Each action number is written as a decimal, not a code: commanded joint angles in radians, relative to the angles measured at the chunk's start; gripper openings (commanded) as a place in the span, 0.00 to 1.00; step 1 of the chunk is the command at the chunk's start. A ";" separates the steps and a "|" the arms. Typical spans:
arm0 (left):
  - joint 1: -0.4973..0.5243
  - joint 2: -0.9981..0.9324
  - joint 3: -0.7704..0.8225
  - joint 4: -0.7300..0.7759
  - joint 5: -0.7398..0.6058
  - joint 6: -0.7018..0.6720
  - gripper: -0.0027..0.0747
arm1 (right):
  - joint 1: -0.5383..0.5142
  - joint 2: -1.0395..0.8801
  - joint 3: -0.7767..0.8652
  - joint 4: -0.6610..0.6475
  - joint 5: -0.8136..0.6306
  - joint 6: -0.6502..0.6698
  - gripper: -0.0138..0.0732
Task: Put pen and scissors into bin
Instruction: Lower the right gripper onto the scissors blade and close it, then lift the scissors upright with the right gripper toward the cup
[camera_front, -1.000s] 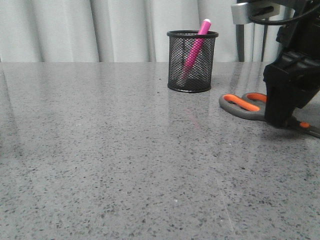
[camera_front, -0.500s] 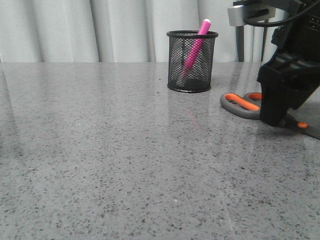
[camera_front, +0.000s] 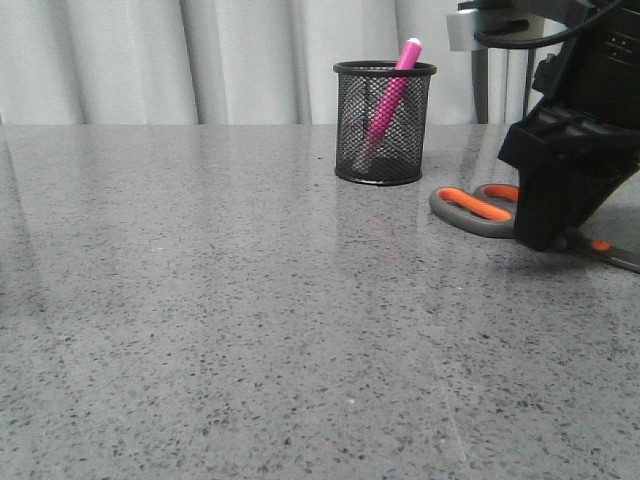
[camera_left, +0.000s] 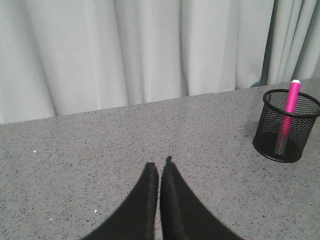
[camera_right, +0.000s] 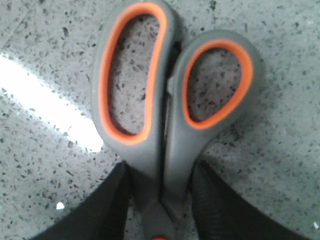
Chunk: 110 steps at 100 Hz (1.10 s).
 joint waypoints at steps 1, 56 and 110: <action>0.004 -0.004 -0.027 -0.033 -0.044 -0.010 0.01 | -0.002 -0.012 -0.012 -0.017 0.020 -0.004 0.38; 0.004 -0.004 -0.027 -0.034 -0.044 -0.010 0.01 | -0.002 -0.247 0.005 0.110 -0.231 -0.004 0.07; 0.004 -0.004 -0.027 -0.034 -0.044 -0.010 0.01 | 0.143 -0.154 0.073 0.230 -1.417 -0.004 0.07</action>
